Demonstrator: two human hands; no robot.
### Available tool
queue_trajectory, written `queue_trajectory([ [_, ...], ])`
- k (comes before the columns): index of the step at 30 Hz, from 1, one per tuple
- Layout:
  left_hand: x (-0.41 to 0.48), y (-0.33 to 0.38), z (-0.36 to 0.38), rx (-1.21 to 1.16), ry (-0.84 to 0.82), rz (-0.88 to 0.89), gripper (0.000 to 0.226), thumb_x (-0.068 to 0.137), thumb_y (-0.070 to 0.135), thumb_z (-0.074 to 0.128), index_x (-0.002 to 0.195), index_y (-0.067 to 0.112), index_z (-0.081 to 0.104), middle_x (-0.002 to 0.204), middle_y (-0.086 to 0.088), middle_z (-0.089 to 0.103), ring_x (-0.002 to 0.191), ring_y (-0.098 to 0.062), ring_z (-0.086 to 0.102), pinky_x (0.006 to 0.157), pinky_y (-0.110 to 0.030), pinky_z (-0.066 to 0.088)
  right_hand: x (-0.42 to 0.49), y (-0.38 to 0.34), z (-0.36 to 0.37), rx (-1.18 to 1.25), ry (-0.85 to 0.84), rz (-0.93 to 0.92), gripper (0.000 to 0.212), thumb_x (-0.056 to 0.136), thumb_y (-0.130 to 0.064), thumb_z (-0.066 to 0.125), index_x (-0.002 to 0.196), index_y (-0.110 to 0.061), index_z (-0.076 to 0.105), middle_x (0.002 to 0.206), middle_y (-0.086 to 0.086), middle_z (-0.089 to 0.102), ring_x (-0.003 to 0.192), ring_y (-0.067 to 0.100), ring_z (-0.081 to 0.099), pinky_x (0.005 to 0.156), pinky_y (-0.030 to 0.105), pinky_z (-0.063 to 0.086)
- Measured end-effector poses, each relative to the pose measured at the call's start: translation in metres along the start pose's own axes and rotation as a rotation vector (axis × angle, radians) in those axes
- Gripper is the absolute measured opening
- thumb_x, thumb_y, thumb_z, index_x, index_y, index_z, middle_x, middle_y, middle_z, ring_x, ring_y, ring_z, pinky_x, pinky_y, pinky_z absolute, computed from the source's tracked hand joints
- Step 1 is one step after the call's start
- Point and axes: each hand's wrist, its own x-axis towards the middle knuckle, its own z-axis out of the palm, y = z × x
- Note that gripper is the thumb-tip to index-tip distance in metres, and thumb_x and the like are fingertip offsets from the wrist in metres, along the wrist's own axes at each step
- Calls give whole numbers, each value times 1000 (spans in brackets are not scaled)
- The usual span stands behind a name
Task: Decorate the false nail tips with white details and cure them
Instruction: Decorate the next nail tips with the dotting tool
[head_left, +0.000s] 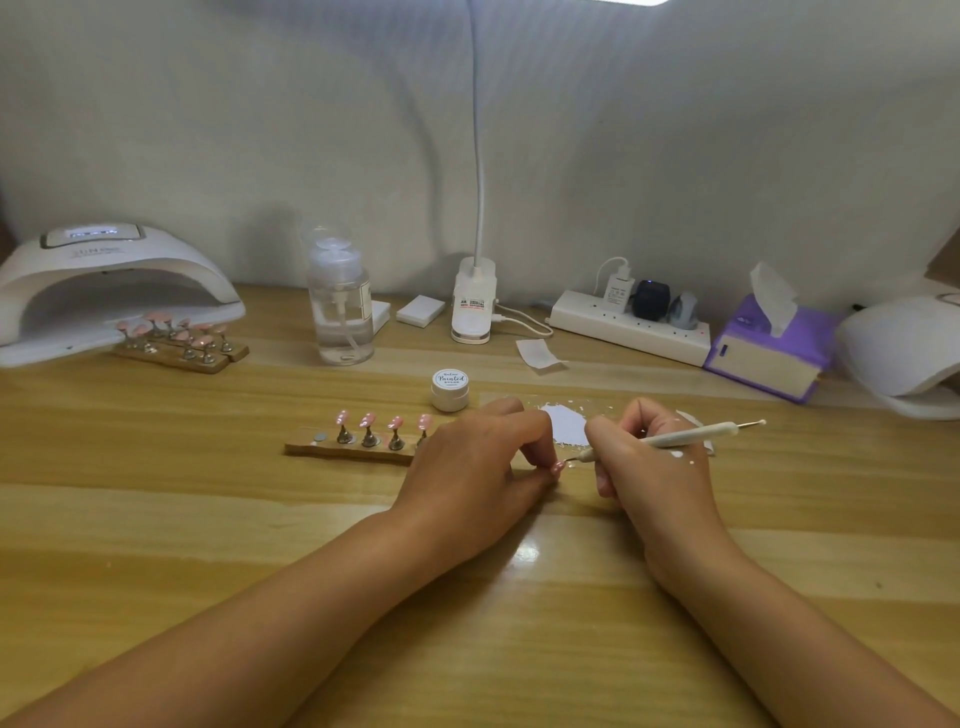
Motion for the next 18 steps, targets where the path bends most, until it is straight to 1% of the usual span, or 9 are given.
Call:
queue_trajectory([
  [2, 0, 0, 0, -6, 0, -1, 27, 85, 33, 73, 75, 38, 48, 89, 16, 57, 67, -6, 52, 63, -30, 45, 0, 0, 0, 0, 0, 1, 35, 76, -9, 59, 50, -22, 38, 39, 0, 45, 38, 9, 38, 49, 27, 30],
  [6, 0, 0, 0, -12, 1, -9, 26, 85, 33, 73, 75, 38, 49, 88, 16, 57, 67, -5, 51, 64, -30, 46, -1, -2, -1, 51, 8, 15, 36, 78, -11, 60, 51, -21, 39, 40, 0, 44, 37, 6, 35, 48, 26, 28],
  [8, 0, -1, 0, -16, -1, -10, 25, 85, 33, 72, 75, 38, 50, 88, 16, 57, 66, -4, 51, 63, -30, 45, -1, -2, -2, 83, 13, 30, 37, 80, -11, 59, 51, -22, 38, 40, 0, 44, 37, 6, 34, 45, 24, 27],
  [10, 0, -1, 0, -18, 0, -8, 24, 85, 34, 72, 75, 38, 50, 88, 16, 57, 66, -3, 51, 62, -29, 44, 0, -1, -2, 97, 14, 29, 38, 81, -11, 58, 51, -22, 38, 41, 0, 43, 37, 6, 35, 41, 20, 28],
  [12, 1, -1, 0, -17, 2, -9, 24, 85, 34, 72, 75, 37, 50, 88, 16, 57, 67, -4, 51, 63, -29, 44, 0, -1, -1, 79, 7, 16, 39, 80, -9, 59, 49, -22, 37, 39, -1, 42, 37, 6, 35, 39, 17, 28],
  [15, 0, -1, 0, -14, 2, -11, 26, 85, 32, 73, 75, 38, 50, 87, 15, 57, 66, -5, 51, 64, -31, 46, -1, -1, 0, 36, -11, 3, 38, 77, -8, 59, 49, -21, 36, 38, 1, 42, 37, 8, 35, 39, 17, 29],
  [18, 0, -1, 0, -19, 4, -10, 26, 84, 31, 73, 75, 38, 49, 86, 16, 56, 64, -3, 50, 62, -29, 45, -2, -3, 1, 22, -35, 12, 32, 72, -14, 59, 49, -23, 38, 38, 1, 43, 37, 8, 35, 40, 17, 29],
])
